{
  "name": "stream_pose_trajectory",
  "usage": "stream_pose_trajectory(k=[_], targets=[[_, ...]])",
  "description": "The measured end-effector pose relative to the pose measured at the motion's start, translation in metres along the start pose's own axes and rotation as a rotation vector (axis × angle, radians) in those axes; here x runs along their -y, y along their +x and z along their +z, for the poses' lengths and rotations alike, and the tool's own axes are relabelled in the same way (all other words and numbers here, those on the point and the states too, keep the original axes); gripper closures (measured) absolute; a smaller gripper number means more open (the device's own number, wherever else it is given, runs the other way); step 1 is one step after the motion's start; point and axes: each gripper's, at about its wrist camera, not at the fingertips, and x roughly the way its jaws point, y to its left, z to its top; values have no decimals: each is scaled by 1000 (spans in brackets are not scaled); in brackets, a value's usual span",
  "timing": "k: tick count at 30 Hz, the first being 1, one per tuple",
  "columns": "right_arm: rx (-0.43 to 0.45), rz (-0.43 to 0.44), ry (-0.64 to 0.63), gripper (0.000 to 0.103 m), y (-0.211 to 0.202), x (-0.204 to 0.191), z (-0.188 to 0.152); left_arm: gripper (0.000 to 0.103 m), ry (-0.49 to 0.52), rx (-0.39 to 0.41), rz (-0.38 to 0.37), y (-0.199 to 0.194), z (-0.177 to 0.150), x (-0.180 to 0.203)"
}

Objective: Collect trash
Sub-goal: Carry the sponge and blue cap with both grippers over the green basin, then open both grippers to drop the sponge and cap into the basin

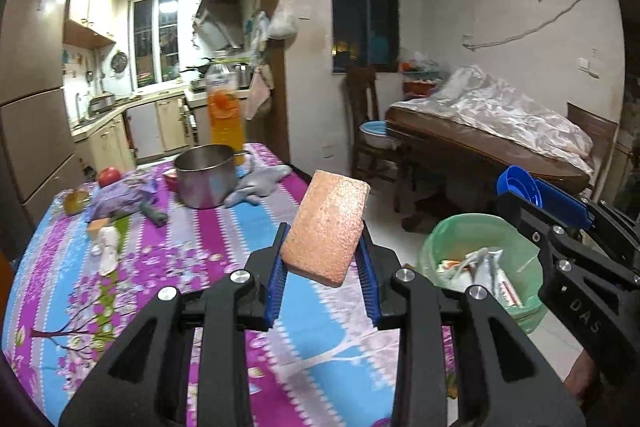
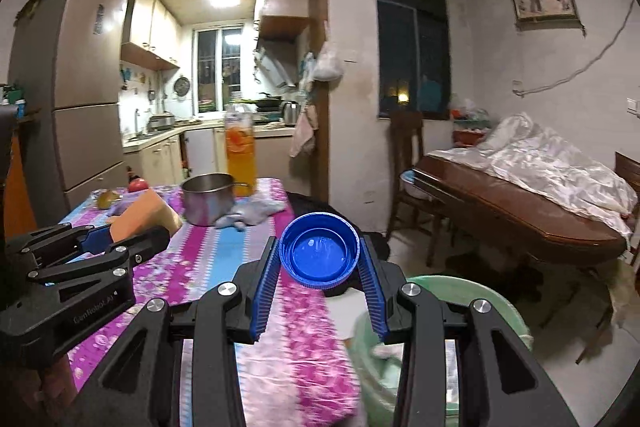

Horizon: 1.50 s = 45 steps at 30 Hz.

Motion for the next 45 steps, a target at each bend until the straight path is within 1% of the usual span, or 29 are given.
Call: stream_pose_trajectory(k=[6,8,11,18,21,27,33,35,37,39,45], targets=[[-37,-71,11,63,3,62,7,72,22,-12,-65,18,10,34],[-64,-95,7,63,7,84,10,72,29,-19,-85,24,12,45],[-109,-108,17,63,15,113,12,72,44,-42,-122,35,14,63],[-219,-120,49,63,43,161,13,72,80,-141,-210,70,13,107],[-272,-117,55,63,61,174,13,72,93,-191,-230,85,12,122],[-382,-92,77,63,93,199,8,72,85,-294,-260,116,11,144],[-495,-70,96,63,125,221,-8,73,70,-397,-281,145,9,159],[-521,-68,95,63,132,226,-13,73,61,-422,-281,152,8,158],[-549,-58,102,63,139,230,-18,73,53,-442,-281,157,8,156],[-574,-65,103,63,145,238,-21,73,43,-454,-268,162,7,151],[-605,-77,121,63,152,259,-30,73,11,-489,-254,175,5,139]])
